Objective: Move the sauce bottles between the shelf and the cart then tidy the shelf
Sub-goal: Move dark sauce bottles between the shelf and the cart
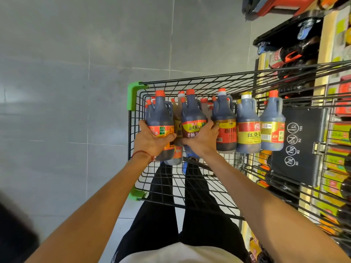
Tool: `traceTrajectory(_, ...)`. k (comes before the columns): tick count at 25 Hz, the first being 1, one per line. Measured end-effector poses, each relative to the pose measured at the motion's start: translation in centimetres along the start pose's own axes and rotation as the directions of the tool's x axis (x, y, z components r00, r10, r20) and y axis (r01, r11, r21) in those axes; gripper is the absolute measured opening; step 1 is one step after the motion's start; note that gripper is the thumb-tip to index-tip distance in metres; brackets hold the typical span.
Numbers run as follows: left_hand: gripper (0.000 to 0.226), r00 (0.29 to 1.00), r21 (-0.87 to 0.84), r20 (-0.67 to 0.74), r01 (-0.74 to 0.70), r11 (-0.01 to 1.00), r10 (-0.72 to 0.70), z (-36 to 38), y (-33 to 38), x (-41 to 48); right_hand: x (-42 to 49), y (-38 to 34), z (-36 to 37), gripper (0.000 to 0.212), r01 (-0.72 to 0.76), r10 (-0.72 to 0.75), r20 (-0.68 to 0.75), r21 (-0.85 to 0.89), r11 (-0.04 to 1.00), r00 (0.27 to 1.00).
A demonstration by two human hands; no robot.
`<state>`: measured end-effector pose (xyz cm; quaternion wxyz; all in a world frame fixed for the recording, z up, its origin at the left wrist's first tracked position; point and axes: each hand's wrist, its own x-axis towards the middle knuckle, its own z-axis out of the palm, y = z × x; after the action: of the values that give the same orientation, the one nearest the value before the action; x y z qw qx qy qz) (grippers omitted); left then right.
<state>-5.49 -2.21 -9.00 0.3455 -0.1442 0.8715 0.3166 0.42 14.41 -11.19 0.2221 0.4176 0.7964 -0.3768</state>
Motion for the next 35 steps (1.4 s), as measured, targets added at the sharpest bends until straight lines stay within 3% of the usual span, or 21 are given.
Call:
traceTrajectory(7,0.083,1.0,0.094,0.016,-0.022,0.995,0.021,-0.8,-1.0,0.6,-0.5,0.6,-1.7,0.097,-0.076,0.066,0.07,0.15,0.986,0.995)
traceTrajectory(12,0.087,0.998,0.149,0.014,-0.068,0.987,0.066,-2.0,-0.5,-0.7,-5.2,2.6,-1.9,0.091,-0.069,0.072,0.006,0.407,0.911,0.997)
traceTrajectory(21,0.095,0.914,0.065,0.121,-0.397,0.915,0.388,-2.1,5.3,-9.2,-13.9,7.1,-7.0,0.092,0.104,0.03,-0.194,0.64,0.762,0.98)
traceTrajectory(26,0.089,0.82,0.065,0.114,-0.57,0.819,0.561,0.8,6.4,-16.1,-20.1,11.8,-10.6,0.099,0.231,0.04,-0.343,0.71,0.665,0.939)
traceTrajectory(29,0.09,0.742,-0.022,0.151,-0.658,0.753,0.653,2.7,6.7,-20.3,-24.1,15.0,-12.4,0.084,0.304,0.059,-0.415,0.749,0.589,0.908)
traceTrajectory(35,0.101,0.51,-0.056,0.365,-0.823,0.565,0.779,7.0,7.1,-27.7,-33.3,21.3,-13.8,0.086,0.383,0.245,-0.56,0.767,0.516,0.791)
